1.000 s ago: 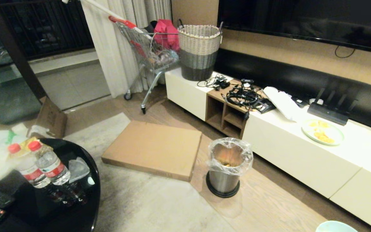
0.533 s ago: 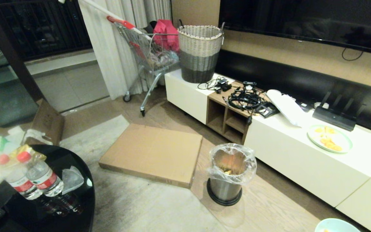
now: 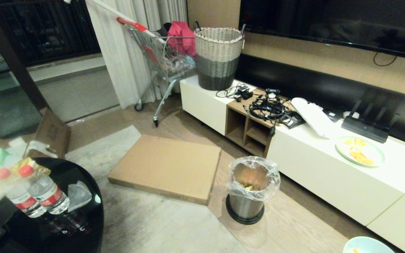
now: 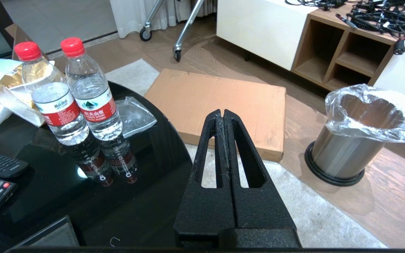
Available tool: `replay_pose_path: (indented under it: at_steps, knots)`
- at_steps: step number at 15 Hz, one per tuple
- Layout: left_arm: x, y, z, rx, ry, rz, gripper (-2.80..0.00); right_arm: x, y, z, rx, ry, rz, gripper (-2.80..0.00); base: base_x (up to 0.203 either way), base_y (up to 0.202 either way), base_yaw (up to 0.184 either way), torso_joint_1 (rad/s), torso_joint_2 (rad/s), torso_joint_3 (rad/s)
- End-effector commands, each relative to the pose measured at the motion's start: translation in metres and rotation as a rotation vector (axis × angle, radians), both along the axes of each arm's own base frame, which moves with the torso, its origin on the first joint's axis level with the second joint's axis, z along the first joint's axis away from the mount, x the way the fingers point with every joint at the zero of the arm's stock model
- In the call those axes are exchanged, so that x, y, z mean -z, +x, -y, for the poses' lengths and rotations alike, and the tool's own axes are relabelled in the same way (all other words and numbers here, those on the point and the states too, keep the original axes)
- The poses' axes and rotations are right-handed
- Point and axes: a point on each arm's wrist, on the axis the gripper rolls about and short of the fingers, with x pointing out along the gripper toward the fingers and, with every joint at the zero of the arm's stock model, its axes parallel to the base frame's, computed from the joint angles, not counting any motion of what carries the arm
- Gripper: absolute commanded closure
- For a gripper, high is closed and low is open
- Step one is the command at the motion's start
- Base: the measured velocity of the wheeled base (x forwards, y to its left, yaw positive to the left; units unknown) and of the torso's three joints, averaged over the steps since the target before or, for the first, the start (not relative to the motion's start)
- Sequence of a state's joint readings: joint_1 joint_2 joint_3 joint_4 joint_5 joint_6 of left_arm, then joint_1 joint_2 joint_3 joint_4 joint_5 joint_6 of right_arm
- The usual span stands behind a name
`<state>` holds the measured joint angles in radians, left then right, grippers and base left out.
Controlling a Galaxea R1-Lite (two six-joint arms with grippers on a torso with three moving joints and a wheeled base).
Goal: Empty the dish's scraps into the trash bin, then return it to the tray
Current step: Move the bowl over the trash can
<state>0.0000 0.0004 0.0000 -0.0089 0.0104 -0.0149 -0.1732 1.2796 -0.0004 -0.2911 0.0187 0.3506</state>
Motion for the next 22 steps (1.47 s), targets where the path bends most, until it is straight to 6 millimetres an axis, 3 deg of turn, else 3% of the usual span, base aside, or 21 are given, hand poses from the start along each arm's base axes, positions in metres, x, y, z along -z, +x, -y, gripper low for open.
replay_pose_path:
  at_steps: [1,22]
  knots:
    - [0.0000,0.0000,0.0000,0.000,0.000,0.001,0.00,-0.0001,0.0001,0.0000,0.001,0.000,0.003,0.00,0.000,0.000,0.000,0.000,0.00,0.000]
    - [0.0000,0.0000,0.0000,0.000,0.000,0.001,0.00,-0.0034,0.0028,0.0005,0.002,-0.005,0.049,0.00,0.000,0.000,0.000,0.000,0.00,0.000]
